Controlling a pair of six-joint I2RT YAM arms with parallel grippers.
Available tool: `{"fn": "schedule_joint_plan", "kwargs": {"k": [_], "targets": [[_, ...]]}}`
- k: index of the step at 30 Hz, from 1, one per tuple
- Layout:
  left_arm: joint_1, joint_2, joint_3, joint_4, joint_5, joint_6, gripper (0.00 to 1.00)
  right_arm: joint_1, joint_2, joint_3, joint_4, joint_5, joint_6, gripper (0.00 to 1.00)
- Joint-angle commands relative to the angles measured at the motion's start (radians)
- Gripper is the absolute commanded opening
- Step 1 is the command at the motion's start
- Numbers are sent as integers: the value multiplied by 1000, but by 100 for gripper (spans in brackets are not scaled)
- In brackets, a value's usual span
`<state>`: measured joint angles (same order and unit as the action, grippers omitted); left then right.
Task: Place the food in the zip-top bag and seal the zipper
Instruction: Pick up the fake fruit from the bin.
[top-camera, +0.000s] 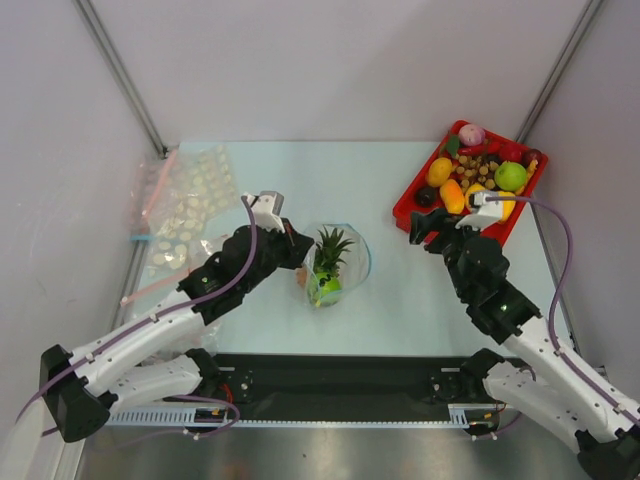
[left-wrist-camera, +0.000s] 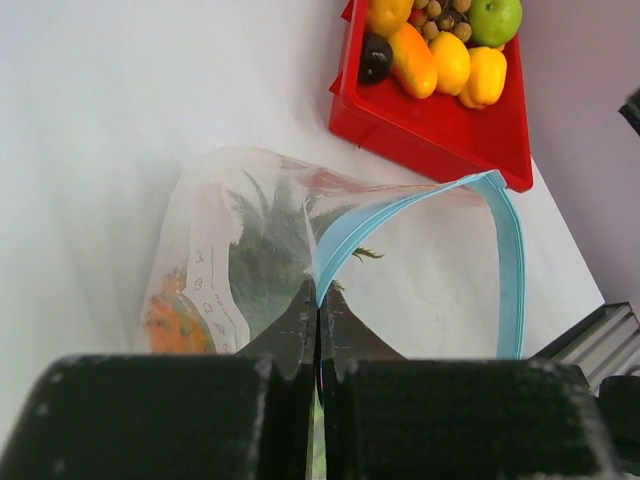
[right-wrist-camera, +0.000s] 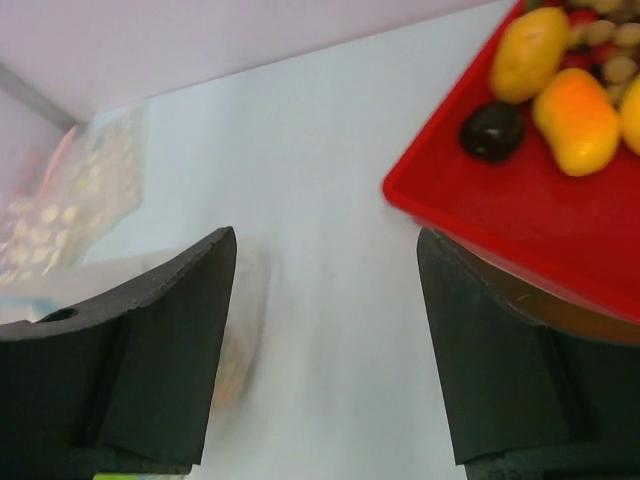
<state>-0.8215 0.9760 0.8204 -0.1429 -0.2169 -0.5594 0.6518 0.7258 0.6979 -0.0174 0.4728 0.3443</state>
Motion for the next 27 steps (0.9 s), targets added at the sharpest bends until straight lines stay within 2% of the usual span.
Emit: {"fn": "schedule_joint_plan", "kwargs": {"k": [1, 3, 4, 8, 16, 27], "targets": [[7, -33, 6, 22, -41, 1, 0, -130, 69, 32, -44, -12, 88, 78], [7, -37, 6, 22, -35, 6, 0, -200, 156, 51, -61, -80, 142, 80], [7, -42, 6, 23, -29, 7, 0, -274, 188, 58, -64, -109, 160, 81], [7, -43, 3, 32, -3, 6, 0, -405, 368, 138, -72, -233, 222, 86], [7, -60, -10, 49, 21, 3, 0, -481, 731, 294, -1, -249, 275, 99], [7, -46, -10, 55, 21, -2, 0, -552, 1130, 551, 54, -307, 399, 98]]}}
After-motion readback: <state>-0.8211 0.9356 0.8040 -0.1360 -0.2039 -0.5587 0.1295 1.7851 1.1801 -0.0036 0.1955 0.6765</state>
